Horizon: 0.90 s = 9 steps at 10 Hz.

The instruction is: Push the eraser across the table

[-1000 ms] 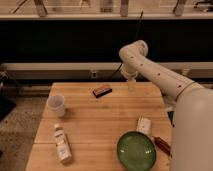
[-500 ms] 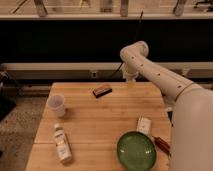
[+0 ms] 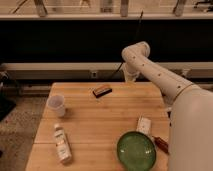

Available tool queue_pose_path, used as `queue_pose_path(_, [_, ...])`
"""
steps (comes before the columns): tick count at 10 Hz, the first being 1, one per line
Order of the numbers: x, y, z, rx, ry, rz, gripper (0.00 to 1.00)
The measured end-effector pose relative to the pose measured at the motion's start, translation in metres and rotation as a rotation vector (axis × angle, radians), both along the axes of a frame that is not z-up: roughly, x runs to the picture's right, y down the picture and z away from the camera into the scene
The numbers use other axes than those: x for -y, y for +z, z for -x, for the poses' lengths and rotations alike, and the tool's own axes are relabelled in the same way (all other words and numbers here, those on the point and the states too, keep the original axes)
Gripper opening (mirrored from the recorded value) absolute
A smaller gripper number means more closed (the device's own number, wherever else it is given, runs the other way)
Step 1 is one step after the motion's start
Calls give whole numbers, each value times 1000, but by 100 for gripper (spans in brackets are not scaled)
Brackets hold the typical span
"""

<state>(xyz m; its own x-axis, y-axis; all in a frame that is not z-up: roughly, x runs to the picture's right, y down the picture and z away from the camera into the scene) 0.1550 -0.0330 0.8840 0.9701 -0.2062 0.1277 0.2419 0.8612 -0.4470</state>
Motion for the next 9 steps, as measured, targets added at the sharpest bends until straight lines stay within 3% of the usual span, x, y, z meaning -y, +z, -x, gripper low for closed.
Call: queue_pose_path(9, [-18, 43, 16, 50, 0, 26, 4])
